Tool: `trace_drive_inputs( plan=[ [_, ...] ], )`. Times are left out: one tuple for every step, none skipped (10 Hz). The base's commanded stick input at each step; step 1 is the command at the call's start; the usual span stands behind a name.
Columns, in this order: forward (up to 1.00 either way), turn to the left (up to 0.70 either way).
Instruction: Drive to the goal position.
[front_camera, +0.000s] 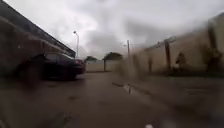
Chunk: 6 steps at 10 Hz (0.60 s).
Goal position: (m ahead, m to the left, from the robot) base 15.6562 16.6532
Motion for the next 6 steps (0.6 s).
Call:
trace_drive_inputs(
  plan=[
    [0.50, 0.02],
    [0.50, 0.02],
    [0.50, 0.02],
    [0.50, 0.02],
    [0.50, 0.02],
    [0.50, 0.02]
  ],
)
